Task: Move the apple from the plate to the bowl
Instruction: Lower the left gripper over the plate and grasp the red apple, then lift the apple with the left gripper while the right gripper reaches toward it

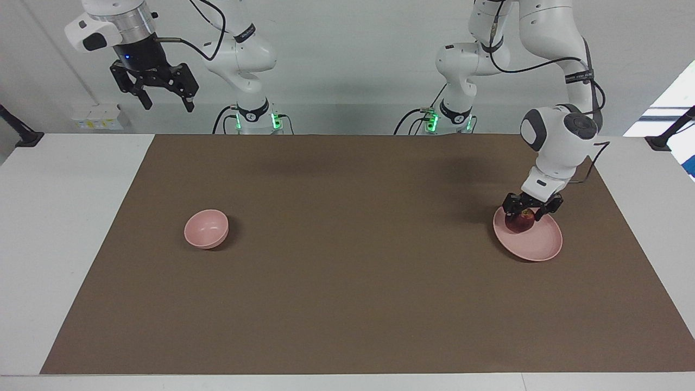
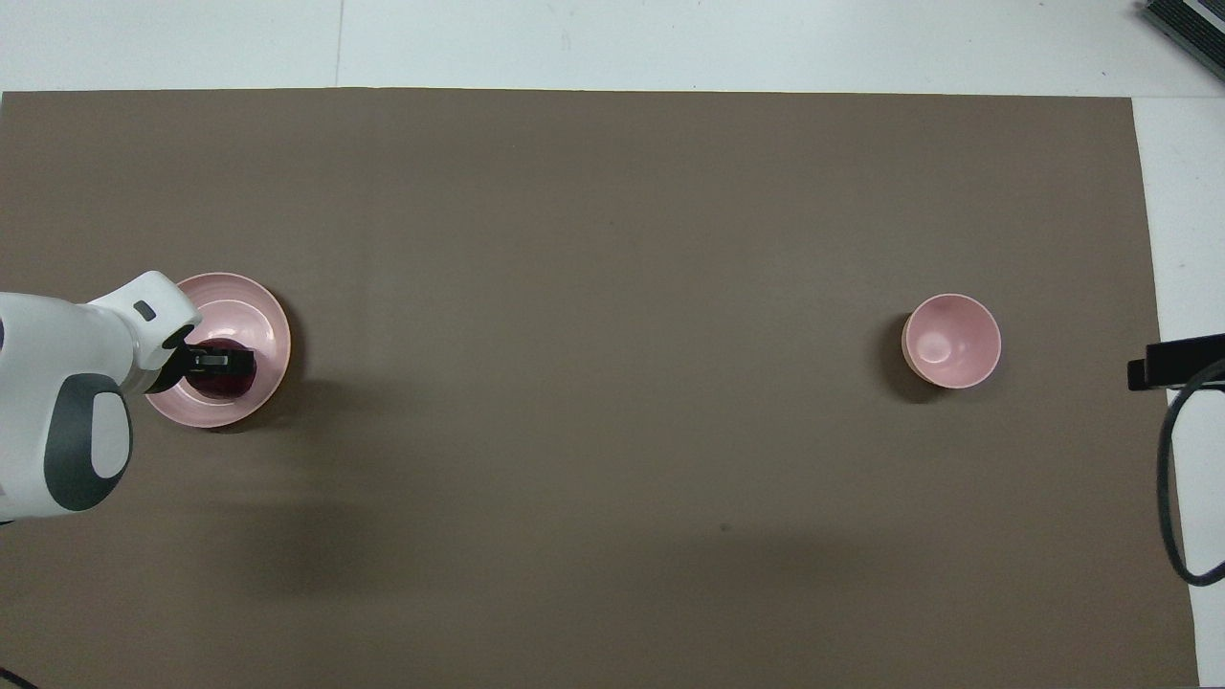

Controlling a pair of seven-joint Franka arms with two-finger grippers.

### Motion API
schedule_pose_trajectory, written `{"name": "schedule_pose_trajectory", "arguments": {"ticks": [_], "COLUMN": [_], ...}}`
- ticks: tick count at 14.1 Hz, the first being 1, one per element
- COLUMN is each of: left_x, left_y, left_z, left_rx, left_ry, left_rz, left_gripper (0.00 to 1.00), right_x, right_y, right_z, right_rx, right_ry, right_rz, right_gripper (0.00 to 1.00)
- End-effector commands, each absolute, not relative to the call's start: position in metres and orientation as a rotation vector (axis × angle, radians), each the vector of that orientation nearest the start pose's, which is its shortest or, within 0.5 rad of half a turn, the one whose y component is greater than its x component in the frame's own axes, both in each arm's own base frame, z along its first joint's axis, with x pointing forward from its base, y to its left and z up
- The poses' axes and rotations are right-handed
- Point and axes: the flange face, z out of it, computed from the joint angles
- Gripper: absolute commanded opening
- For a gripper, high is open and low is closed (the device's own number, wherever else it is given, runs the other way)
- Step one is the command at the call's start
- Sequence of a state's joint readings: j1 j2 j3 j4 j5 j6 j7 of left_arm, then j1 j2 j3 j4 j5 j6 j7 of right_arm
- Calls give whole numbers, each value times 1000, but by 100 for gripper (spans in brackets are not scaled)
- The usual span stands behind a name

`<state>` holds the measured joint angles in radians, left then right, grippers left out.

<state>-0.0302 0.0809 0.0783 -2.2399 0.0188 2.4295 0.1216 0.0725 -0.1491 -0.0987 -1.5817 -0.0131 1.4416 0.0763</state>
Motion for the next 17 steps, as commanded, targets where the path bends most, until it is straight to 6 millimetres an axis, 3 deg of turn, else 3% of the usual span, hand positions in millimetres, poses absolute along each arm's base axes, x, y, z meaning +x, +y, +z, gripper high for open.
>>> {"name": "schedule_pose_trajectory", "arguments": {"ticks": [1,3,6,8,11,13,15,17], "left_x": [551,559,570,575,575,570,560,554], "left_y": [25,19,10,-1,-40,-54,-78,-100], "left_z": [347,354,397,425,449,458,466,478], "left_rx": [-3105,-3105,-3239,-3361,-3441,-3592,-3643,-3733], "left_ry": [151,164,44,-23,56,-29,24,-2], "left_rz": [-203,-222,-156,-79,-11,33,117,125], "left_gripper": [0,0,0,0,0,0,0,0], "right_x": [486,487,499,508,523,533,544,548], "right_y": [-14,-2,7,36,63,75,84,105], "right_z": [687,687,674,659,635,619,611,600], "right_rx": [-3120,-3122,-3123,-3109,-3037,-2939,-2861,-2789], "right_ry": [115,81,94,99,167,283,393,485], "right_rz": [-1,-5,9,-4,7,73,80,150], "right_gripper": [100,100,100,100,100,100,100,100]}}
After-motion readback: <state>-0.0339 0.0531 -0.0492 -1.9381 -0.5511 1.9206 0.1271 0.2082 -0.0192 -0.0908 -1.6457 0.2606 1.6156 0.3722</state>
